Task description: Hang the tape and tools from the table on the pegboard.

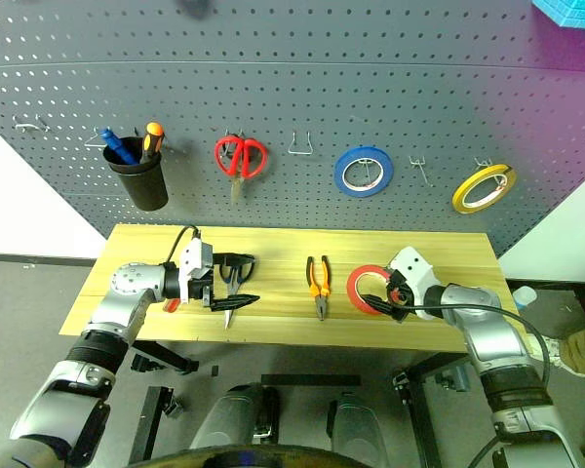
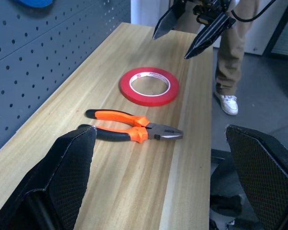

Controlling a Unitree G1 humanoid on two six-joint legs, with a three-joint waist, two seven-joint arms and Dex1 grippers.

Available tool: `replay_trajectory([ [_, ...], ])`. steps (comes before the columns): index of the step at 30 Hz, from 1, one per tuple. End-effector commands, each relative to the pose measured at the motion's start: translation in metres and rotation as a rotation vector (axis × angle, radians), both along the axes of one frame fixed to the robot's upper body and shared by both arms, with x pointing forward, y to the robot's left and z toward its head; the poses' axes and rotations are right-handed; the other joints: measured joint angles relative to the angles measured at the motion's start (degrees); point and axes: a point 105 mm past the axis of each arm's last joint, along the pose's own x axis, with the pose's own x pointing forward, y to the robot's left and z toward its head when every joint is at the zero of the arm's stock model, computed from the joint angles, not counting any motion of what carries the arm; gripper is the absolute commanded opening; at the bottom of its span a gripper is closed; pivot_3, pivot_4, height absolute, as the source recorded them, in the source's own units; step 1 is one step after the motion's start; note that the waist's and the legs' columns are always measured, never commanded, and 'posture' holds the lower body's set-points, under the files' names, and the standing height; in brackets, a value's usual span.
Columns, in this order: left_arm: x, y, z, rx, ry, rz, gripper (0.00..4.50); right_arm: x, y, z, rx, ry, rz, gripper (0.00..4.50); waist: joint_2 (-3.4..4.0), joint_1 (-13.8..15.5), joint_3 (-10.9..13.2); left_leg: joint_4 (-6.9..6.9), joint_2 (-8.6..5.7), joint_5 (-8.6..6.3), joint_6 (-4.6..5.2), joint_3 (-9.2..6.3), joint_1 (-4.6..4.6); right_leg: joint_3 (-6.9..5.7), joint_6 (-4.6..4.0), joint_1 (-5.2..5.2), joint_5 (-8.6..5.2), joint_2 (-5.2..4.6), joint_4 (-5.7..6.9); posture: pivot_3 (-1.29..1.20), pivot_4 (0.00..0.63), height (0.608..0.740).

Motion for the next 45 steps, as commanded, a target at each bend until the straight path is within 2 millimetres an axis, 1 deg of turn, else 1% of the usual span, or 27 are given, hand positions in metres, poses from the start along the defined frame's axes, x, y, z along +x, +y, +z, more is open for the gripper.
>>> replay_trajectory([
  [1, 0.003, 0.004, 0.011, -0.027, -0.046, 0.017, 4.47, 0.005, 0.001, 0.008, -0.013, -0.023, 0.012, 4.50, 0.00, 0.0, 0.0, 0.00, 0.00, 0.00, 0.00, 0.00, 0.00, 0.00, 0.00, 0.00, 0.00, 0.00, 0.00, 0.04, 0.081, 0.740],
  [6, 0.005, 0.004, 0.010, -0.024, -0.049, 0.029, 4.47, 0.006, 0.001, 0.006, -0.026, -0.010, 0.011, 4.50, 0.00, 0.0, 0.0, 0.01, 0.00, 0.00, 0.00, 0.00, 0.00, 0.00, 0.01, 0.00, 0.00, 0.02, 0.03, 0.04, 0.081, 0.740],
  [10, 0.011, 0.001, 0.014, -0.022, -0.063, 0.043, 4.47, 0.012, 0.001, -0.005, -0.094, 0.032, -0.003, 4.50, -0.01, 0.0, 0.0, 0.05, 0.01, 0.00, 0.00, 0.00, 0.01, 0.01, 0.01, 0.00, 0.00, 0.02, 0.07, 0.04, 0.084, 0.740],
  [14, 0.012, -0.008, 0.024, -0.033, -0.063, 0.016, 4.47, 0.019, 0.011, -0.005, -0.111, 0.045, 0.016, 4.50, -0.01, 0.0, 0.0, 0.08, 0.01, 0.01, 0.00, 0.00, 0.02, 0.02, 0.01, -0.02, 0.00, 0.03, 0.12, 0.04, 0.086, 0.740],
  [16, 0.016, -0.010, 0.023, -0.006, -0.068, 0.027, 4.47, 0.020, 0.015, -0.007, -0.127, 0.063, 0.037, 4.50, -0.01, 0.0, 0.0, 0.08, 0.01, 0.01, 0.00, 0.00, 0.01, 0.02, 0.01, -0.03, 0.01, 0.05, 0.15, 0.03, 0.089, 0.740],
  [20, 0.021, -0.011, 0.014, 0.058, -0.056, 0.048, 4.47, 0.025, 0.019, -0.009, -0.142, 0.082, 0.040, 4.50, -0.02, 0.0, 0.0, 0.10, 0.01, 0.01, 0.00, 0.01, 0.01, 0.03, 0.02, -0.02, 0.01, 0.06, 0.17, 0.04, 0.096, 0.740],
  [22, 0.027, -0.012, 0.004, 0.122, -0.039, 0.080, 4.47, 0.029, 0.020, -0.016, -0.189, 0.101, 0.043, 4.50, -0.05, -0.1, 0.0, 0.11, 0.01, 0.02, 0.01, 0.02, 0.02, 0.04, 0.02, -0.02, 0.01, 0.08, 0.18, 0.03, 0.103, 0.740],
  [24, 0.029, -0.017, -0.003, 0.165, 0.010, 0.091, 4.47, 0.032, 0.023, -0.024, -0.238, 0.120, 0.062, 4.50, -0.08, -0.1, 0.1, 0.14, 0.02, 0.02, 0.01, 0.03, 0.02, 0.04, 0.02, -0.04, 0.01, 0.11, 0.25, 0.03, 0.104, 0.740],
  [25, 0.028, -0.022, 0.001, 0.150, 0.020, 0.073, 4.47, 0.032, 0.026, -0.027, -0.249, 0.129, 0.078, 4.50, -0.10, -0.1, 0.1, 0.15, 0.02, 0.02, 0.01, 0.03, 0.02, 0.08, 0.02, -0.06, 0.01, 0.14, 0.31, 0.03, 0.103, 0.740],
  [27, 0.026, -0.042, 0.026, 0.062, 0.005, 0.016, 4.47, 0.036, 0.031, -0.031, -0.270, 0.149, 0.085, 4.50, -0.20, -0.1, 0.1, 0.17, 0.04, 0.02, 0.02, 0.07, 0.02, 0.15, 0.02, -0.13, 0.00, 0.18, 0.43, 0.04, 0.097, 0.740],
  [28, 0.024, -0.050, 0.035, 0.046, -0.012, -0.017, 4.47, 0.039, 0.033, -0.034, -0.283, 0.160, 0.084, 4.50, -0.24, -0.1, 0.2, 0.18, 0.05, 0.04, -0.01, 0.09, -0.01, 0.18, 0.02, -0.19, 0.00, 0.21, 0.50, 0.04, 0.095, 0.740],
  [29, 0.022, -0.054, 0.039, 0.048, -0.020, -0.038, 4.47, 0.042, 0.033, -0.037, -0.297, 0.170, 0.075, 4.50, -0.25, -0.1, 0.2, 0.18, 0.06, 0.07, -0.05, 0.10, -0.02, 0.19, 0.02, -0.21, 0.00, 0.23, 0.52, 0.04, 0.093, 0.740],
  [34, 0.017, -0.054, 0.034, 0.082, 0.020, -0.057, 4.47, 0.046, 0.035, -0.050, -0.333, 0.239, 0.063, 4.50, -0.24, -0.7, 0.2, 0.18, 0.11, 0.19, -0.16, 0.13, 0.10, 0.24, 0.02, -0.18, 0.00, 0.33, 0.64, 0.04, 0.088, 0.740],
  [37, 0.016, -0.054, 0.033, 0.088, 0.023, -0.052, 4.47, 0.045, 0.034, -0.060, -0.395, 0.270, 0.062, 4.50, -0.25, -1.5, 0.2, 0.16, 0.17, 0.22, -0.20, 0.12, 0.09, 0.25, 0.01, -0.18, 0.00, 0.44, 0.65, 0.04, 0.086, 0.740],
  [41, 0.015, -0.052, 0.033, 0.088, 0.030, -0.045, 4.47, 0.041, 0.041, -0.066, -0.396, 0.302, 0.076, 4.50, -0.25, -1.8, 0.2, 0.15, 0.23, 0.22, -0.21, 0.17, 0.11, 0.36, 0.01, -0.21, 0.01, 0.57, 0.67, 0.05, 0.087, 0.740],
  [43, 0.016, -0.049, 0.029, 0.099, 0.038, -0.034, 4.50, 0.042, 0.039, -0.069, -0.409, 0.307, 0.056, 4.14, -0.25, -1.8, 0.2, 0.16, 0.30, 0.25, -0.25, 0.18, 0.12, 0.36, -0.05, -0.22, 0.05, 0.59, 0.68, 0.05, 0.088, 0.740],
  [45, 0.016, -0.046, 0.026, 0.108, 0.043, -0.027, 4.50, 0.041, 0.036, -0.072, -0.427, 0.311, 0.044, 3.55, -0.25, -1.8, 0.2, 0.16, 0.34, 0.28, -0.30, 0.18, 0.15, 0.36, -0.10, -0.22, 0.08, 0.62, 0.69, 0.05, 0.088, 0.740],
])
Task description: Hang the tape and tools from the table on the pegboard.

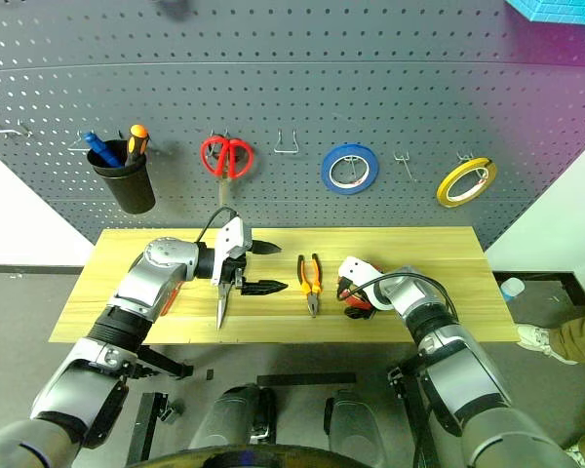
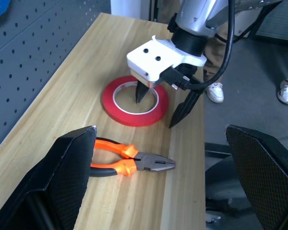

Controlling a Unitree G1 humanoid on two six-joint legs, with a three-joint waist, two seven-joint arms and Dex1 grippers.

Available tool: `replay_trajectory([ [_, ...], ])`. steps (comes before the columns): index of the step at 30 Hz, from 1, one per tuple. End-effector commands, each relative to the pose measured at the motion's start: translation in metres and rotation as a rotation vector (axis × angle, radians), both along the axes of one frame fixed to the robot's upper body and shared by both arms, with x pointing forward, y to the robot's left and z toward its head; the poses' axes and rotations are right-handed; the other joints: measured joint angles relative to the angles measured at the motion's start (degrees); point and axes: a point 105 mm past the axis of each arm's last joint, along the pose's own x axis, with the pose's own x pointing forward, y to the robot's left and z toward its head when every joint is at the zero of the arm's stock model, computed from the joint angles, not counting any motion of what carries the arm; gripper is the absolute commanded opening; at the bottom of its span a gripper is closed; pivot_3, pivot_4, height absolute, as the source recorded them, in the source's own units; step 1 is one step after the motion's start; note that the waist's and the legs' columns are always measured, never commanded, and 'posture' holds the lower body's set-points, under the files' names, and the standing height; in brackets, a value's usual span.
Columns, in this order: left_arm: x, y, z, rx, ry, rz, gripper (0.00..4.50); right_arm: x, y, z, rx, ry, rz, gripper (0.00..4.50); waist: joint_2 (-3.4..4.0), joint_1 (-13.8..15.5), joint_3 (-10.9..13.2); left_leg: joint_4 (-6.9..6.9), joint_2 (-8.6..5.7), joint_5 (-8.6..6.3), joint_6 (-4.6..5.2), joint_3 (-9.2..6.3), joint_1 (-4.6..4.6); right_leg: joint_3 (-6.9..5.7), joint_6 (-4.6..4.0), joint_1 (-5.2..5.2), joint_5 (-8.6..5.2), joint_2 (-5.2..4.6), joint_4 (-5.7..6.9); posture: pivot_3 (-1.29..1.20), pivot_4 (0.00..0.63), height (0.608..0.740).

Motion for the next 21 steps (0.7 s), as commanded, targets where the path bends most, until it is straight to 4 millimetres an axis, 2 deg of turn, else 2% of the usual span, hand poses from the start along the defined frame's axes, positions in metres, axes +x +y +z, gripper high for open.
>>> replay_trajectory([
  [1, -0.001, 0.004, 0.002, 0.009, -0.022, 0.005, 4.50, 0.002, -0.005, -0.003, -0.034, -0.002, -0.017, 3.29, 0.00, 0.0, 0.0, 0.00, 0.02, 0.01, -0.02, 0.00, 0.02, 0.00, -0.02, 0.00, 0.01, 0.01, 0.01, 0.05, 0.088, 0.740],
  [8, 0.000, 0.014, -0.006, 0.031, -0.009, 0.037, 4.50, 0.000, -0.008, -0.006, -0.041, 0.005, -0.017, 0.84, -0.02, 0.0, 0.0, 0.00, 0.05, 0.03, -0.04, 0.01, 0.12, 0.01, -0.11, 0.07, 0.07, -0.01, 0.00, 0.05, 0.089, 0.740],
  [9, 0.000, 0.015, -0.006, 0.032, -0.008, 0.039, 4.50, -0.001, -0.008, -0.007, -0.039, 0.008, -0.013, 0.67, -0.02, 0.0, 0.0, 0.00, 0.06, 0.04, -0.04, 0.01, 0.15, 0.02, -0.11, 0.09, 0.07, -0.02, 0.00, 0.05, 0.089, 0.740],
  [12, 0.002, 0.016, -0.006, 0.031, -0.011, 0.047, 4.50, -0.001, -0.007, -0.006, -0.027, 0.007, -0.003, 0.67, -0.02, 0.0, 0.0, 0.00, 0.06, 0.05, -0.05, 0.02, 0.16, 0.03, -0.14, 0.08, 0.09, -0.03, 0.00, 0.04, 0.088, 0.740],
  [14, 0.006, 0.018, -0.003, 0.026, -0.024, 0.061, 4.50, 0.002, -0.007, 0.004, 0.023, -0.026, -0.009, 0.67, -0.02, 0.0, 0.0, -0.01, 0.07, 0.05, -0.05, 0.02, 0.16, 0.04, -0.14, 0.07, 0.09, -0.04, 0.00, 0.03, 0.085, 0.740],
  [16, 0.007, 0.018, 0.005, -0.007, -0.042, 0.062, 4.50, 0.008, -0.003, 0.040, 0.184, -0.133, -0.043, 0.67, -0.01, 0.4, 0.0, -0.04, 0.07, 0.05, -0.05, 0.02, 0.10, 0.04, -0.15, 0.01, 0.09, -0.07, 0.00, 0.03, 0.080, 0.740],
  [21, 0.010, 0.019, 0.016, -0.051, -0.066, 0.050, 4.50, -0.015, -0.034, 0.116, 0.300, -0.376, -0.131, 0.67, 0.02, 0.4, 0.0, -0.15, 0.04, 0.04, -0.04, 0.05, -0.31, 0.03, -0.13, -0.32, 0.09, -0.16, -0.14, -0.01, 0.070, 0.740],
])
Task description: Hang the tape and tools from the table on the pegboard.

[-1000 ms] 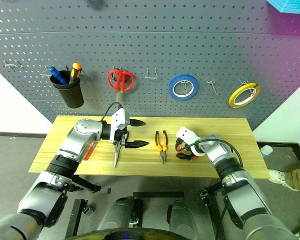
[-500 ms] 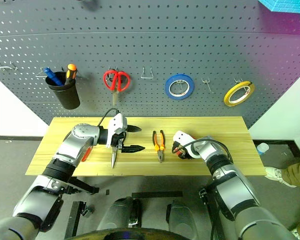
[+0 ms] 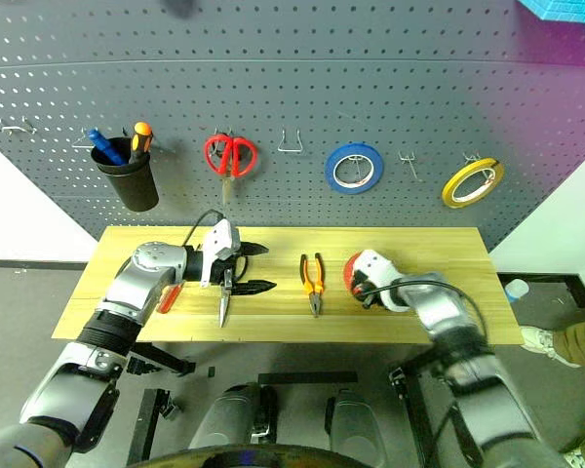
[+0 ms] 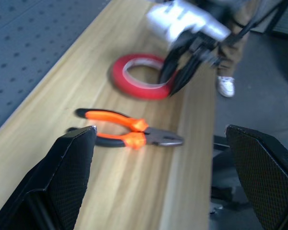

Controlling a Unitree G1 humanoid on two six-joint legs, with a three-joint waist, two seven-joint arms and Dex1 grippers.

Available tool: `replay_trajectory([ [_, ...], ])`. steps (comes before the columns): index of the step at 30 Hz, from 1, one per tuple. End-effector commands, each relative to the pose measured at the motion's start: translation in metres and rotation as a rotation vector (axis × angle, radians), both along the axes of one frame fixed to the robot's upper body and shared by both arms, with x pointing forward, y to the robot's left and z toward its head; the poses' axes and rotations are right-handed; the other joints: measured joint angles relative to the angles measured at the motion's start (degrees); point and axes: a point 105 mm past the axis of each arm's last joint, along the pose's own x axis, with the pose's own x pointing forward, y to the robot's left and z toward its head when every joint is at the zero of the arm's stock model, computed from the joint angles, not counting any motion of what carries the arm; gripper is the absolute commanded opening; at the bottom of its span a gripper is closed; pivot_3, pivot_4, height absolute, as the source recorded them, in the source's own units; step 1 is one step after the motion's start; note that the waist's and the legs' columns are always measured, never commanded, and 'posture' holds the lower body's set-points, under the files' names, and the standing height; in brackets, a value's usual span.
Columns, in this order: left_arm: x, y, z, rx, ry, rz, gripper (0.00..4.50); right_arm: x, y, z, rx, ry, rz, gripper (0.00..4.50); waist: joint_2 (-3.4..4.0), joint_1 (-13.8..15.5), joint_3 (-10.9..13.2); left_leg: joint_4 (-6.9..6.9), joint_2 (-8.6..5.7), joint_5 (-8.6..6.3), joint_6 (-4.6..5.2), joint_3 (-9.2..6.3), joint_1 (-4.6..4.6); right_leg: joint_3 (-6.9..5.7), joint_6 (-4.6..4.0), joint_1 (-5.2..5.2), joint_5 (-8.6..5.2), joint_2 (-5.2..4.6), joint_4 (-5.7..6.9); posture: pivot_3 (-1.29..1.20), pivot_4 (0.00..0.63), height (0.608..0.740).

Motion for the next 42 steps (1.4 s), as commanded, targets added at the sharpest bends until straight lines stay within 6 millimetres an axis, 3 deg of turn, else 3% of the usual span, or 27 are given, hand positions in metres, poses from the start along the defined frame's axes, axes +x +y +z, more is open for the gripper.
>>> replay_trajectory([
  [1, 0.005, 0.000, 0.022, -0.055, -0.068, -0.019, 4.50, -0.007, -0.010, 0.081, 0.118, -0.254, -0.048, 0.67, -0.02, -0.1, 0.0, 0.00, 0.00, -0.01, 0.00, 0.00, -0.01, 0.00, 0.00, -0.02, 0.00, -0.02, -0.02, -0.02, 0.070, 0.740],
  [6, 0.006, -0.002, 0.025, -0.074, -0.063, -0.057, 4.50, -0.035, -0.011, 0.138, 0.178, -0.419, -0.056, 0.67, -0.03, -1.0, 0.0, -0.04, 0.13, -0.01, -0.02, 0.02, 0.20, 0.01, -0.06, 0.06, 0.02, 0.11, 0.00, -0.07, 0.065, 0.740],
  [10, 0.007, -0.005, 0.029, -0.090, -0.066, -0.088, 4.50, -0.038, -0.009, 0.169, 0.178, -0.529, -0.060, 0.67, -0.05, -1.8, 0.0, 0.07, 0.15, 0.01, -0.04, 0.03, 0.18, 0.01, -0.14, 0.06, 0.05, 0.12, 0.01, -0.09, 0.067, 0.740],
  [14, 0.016, -0.008, 0.032, -0.100, -0.082, -0.066, 4.50, -0.024, 0.003, 0.193, 0.186, -0.650, -0.048, 0.67, -0.05, -2.1, 0.0, 0.12, 0.15, 0.01, -0.04, 0.14, 0.19, 0.13, -0.16, 0.05, 0.05, 0.10, 0.00, -0.11, 0.067, 0.740],
  [19, 0.025, -0.013, 0.040, -0.157, -0.091, -0.026, 4.50, 0.012, 0.005, 0.187, 0.182, -0.687, -0.093, 0.67, -0.13, -2.1, 0.0, 0.08, 0.15, 0.02, -0.02, 0.20, 0.18, 0.16, -0.15, 0.00, 0.07, 0.14, 0.00, -0.10, 0.063, 0.740],
  [23, 0.026, -0.013, 0.047, -0.196, -0.089, -0.014, 4.50, 0.047, 0.003, 0.171, 0.170, -0.689, -0.134, 0.67, -0.13, -2.1, 0.0, 0.06, 0.15, 0.04, 0.00, 0.28, 0.17, 0.17, -0.11, 0.00, 0.09, 0.19, 0.02, -0.08, 0.061, 0.740],
  [26, 0.025, -0.012, 0.050, -0.205, -0.098, -0.008, 4.50, 0.068, -0.006, 0.163, 0.110, -0.710, -0.170, 0.67, -0.13, -2.0, 0.0, 0.07, 0.14, 0.05, 0.03, 0.34, 0.18, 0.20, -0.01, -0.01, 0.15, 0.25, 0.06, -0.05, 0.059, 0.740],
  [30, 0.023, -0.007, 0.052, -0.209, -0.101, 0.009, 4.50, 0.079, -0.011, 0.165, 0.096, -0.725, -0.154, 0.67, -0.13, -1.9, 0.0, 0.06, 0.14, 0.07, 0.05, 0.40, 0.18, 0.24, 0.02, -0.01, 0.16, 0.27, 0.06, -0.03, 0.059, 0.740],
  [36, 0.022, -0.005, 0.052, -0.207, -0.101, 0.027, 4.50, 0.101, -0.003, 0.156, 0.112, -0.702, -0.136, 0.67, -0.13, -2.1, 0.0, 0.05, 0.18, 0.09, 0.07, 0.56, 0.30, 0.40, 0.09, -0.01, 0.20, 0.32, 0.13, -0.01, 0.054, 0.740],
  [42, 0.020, 0.002, 0.053, -0.202, -0.104, 0.053, 4.50, 0.100, -0.012, 0.155, 0.086, -0.697, -0.145, 2.65, -0.13, -1.6, 0.0, 0.05, 0.20, 0.12, 0.08, 0.69, 0.29, 0.47, 0.14, -0.02, 0.23, 0.27, 0.14, 0.01, 0.052, 0.740],
])
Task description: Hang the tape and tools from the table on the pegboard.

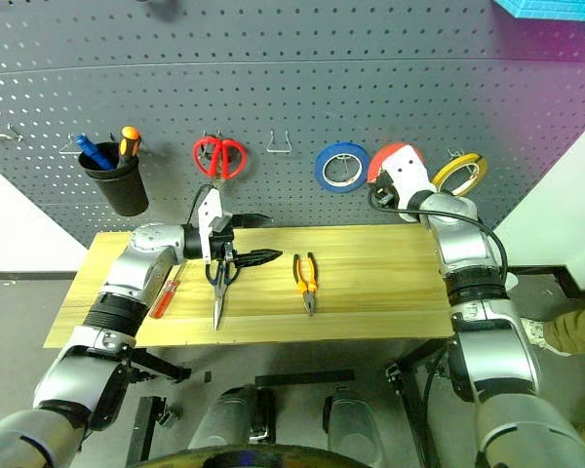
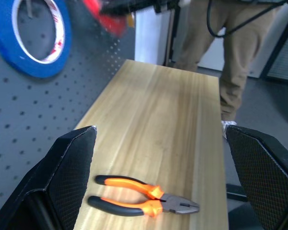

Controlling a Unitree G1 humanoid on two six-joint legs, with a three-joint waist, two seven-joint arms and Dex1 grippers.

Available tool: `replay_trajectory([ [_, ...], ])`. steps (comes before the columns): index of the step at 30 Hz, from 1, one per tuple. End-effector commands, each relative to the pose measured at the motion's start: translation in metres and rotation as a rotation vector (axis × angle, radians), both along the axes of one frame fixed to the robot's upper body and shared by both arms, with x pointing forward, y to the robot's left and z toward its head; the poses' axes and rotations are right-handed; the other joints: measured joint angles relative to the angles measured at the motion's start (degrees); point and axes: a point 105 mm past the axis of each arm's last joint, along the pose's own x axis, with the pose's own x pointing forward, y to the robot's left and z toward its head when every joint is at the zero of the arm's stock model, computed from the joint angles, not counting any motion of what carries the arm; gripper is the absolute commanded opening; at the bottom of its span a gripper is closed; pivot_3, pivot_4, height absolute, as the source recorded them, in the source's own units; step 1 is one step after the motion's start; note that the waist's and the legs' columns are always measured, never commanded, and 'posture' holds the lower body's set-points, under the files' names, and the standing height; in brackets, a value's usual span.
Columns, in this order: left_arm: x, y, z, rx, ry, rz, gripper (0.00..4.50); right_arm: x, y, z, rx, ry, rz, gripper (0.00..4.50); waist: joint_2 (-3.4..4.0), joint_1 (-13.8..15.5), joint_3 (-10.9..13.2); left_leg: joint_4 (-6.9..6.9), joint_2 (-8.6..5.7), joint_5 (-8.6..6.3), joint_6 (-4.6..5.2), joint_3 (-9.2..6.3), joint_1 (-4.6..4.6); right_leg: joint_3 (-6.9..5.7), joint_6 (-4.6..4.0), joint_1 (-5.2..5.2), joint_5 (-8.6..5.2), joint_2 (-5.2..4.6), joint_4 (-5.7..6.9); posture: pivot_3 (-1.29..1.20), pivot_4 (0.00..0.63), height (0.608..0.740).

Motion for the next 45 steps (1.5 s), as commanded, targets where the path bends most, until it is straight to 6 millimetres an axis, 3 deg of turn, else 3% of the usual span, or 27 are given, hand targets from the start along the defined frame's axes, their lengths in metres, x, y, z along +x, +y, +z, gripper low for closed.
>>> replay_trajectory([
  [1, 0.000, 0.007, 0.013, -0.030, -0.039, 0.025, 4.50, -0.007, -0.005, 0.025, -0.007, -0.069, 0.021, 2.98, 0.00, 0.0, 0.0, 0.00, 0.00, 0.00, 0.00, 0.04, 0.00, 0.03, 0.01, 0.00, 0.01, -0.01, -0.02, 0.01, 0.050, 0.740],
  [5, -0.002, 0.012, 0.012, -0.033, -0.028, 0.042, 4.50, -0.043, 0.000, 0.035, 0.014, -0.025, 0.114, 4.36, -0.01, 0.3, 0.0, -0.04, 0.00, -0.02, 0.03, 0.05, -0.04, 0.04, 0.03, -0.03, 0.01, -0.07, -0.07, 0.02, 0.050, 0.740],
  [10, -0.008, 0.017, 0.002, -0.014, -0.011, 0.071, 4.50, -0.094, 0.004, 0.030, 0.106, 0.120, 0.180, 4.44, -0.05, 0.1, 0.0, -0.02, 0.02, -0.02, 0.03, 0.04, -0.01, 0.05, 0.04, -0.03, 0.03, -0.09, -0.04, 0.00, 0.054, 0.740],
  [14, -0.007, 0.024, -0.010, 0.018, 0.000, 0.154, 4.50, -0.110, 0.006, 0.004, 0.178, 0.266, 0.127, 4.44, -0.11, -0.1, -0.1, -0.03, 0.07, -0.03, 0.01, 0.04, 0.14, 0.08, -0.04, 0.07, 0.07, -0.11, -0.06, -0.01, 0.067, 0.740],
  [17, -0.007, 0.028, -0.012, 0.016, -0.004, 0.188, 4.50, -0.097, 0.009, -0.010, 0.288, 0.351, -0.011, 4.44, -0.12, -0.2, -0.1, -0.03, 0.11, -0.01, 0.02, 0.05, 0.14, 0.12, -0.23, 0.02, 0.13, -0.13, -0.07, -0.02, 0.075, 0.740],
  [21, -0.013, 0.039, -0.008, 0.026, -0.005, 0.162, 4.50, -0.082, 0.029, -0.028, 0.389, 0.455, -0.119, 4.44, -0.10, -0.4, -0.1, -0.06, 0.12, 0.05, -0.02, 0.08, 0.08, 0.17, -0.51, -0.14, 0.15, -0.18, -0.06, -0.01, 0.083, 0.740],
  [25, -0.013, 0.070, -0.011, 0.109, 0.000, 0.179, 4.50, -0.074, 0.064, -0.042, 0.399, 0.543, -0.099, 4.44, -0.09, -0.3, -0.1, -0.16, 0.13, 0.10, -0.04, 0.14, -0.14, 0.21, -0.53, -0.44, 0.15, -0.18, -0.05, 0.01, 0.092, 0.740],
  [28, -0.030, 0.088, -0.017, 0.192, 0.026, 0.085, 4.50, -0.069, 0.088, -0.049, 0.384, 0.581, -0.046, 4.44, -0.09, -0.3, 0.0, -0.27, 0.13, 0.11, -0.03, 0.33, -0.35, 0.32, -0.51, -0.73, 0.16, -0.22, -0.07, 0.03, 0.096, 0.740],
  [33, -0.031, 0.117, -0.026, 0.297, 0.060, 0.103, 4.50, -0.062, 0.117, -0.066, 0.342, 0.652, -0.002, 4.44, -0.08, -0.1, 0.0, -0.25, 0.12, 0.10, -0.01, 0.41, -0.75, 0.34, -0.36, -1.16, 0.24, -0.24, -0.08, 0.06, 0.104, 0.740],
  [40, -0.024, 0.128, -0.023, 0.348, 0.030, 0.125, 4.50, -0.052, 0.152, -0.093, 0.271, 0.735, 0.003, 4.44, -0.11, -0.1, 0.0, -0.22, 0.12, 0.12, 0.01, 0.41, -0.75, 0.34, -0.37, -1.17, 0.24, -0.26, -0.05, 0.08, 0.114, 0.740],
  [45, -0.025, 0.124, -0.016, 0.344, 0.018, 0.100, 4.50, -0.031, 0.152, -0.107, 0.218, 0.717, -0.106, 4.44, -0.12, -0.2, 0.1, -0.26, 0.12, 0.12, 0.01, 0.43, -0.77, 0.34, -0.35, -1.21, 0.25, -0.26, -0.05, 0.10, 0.119, 0.740],
])
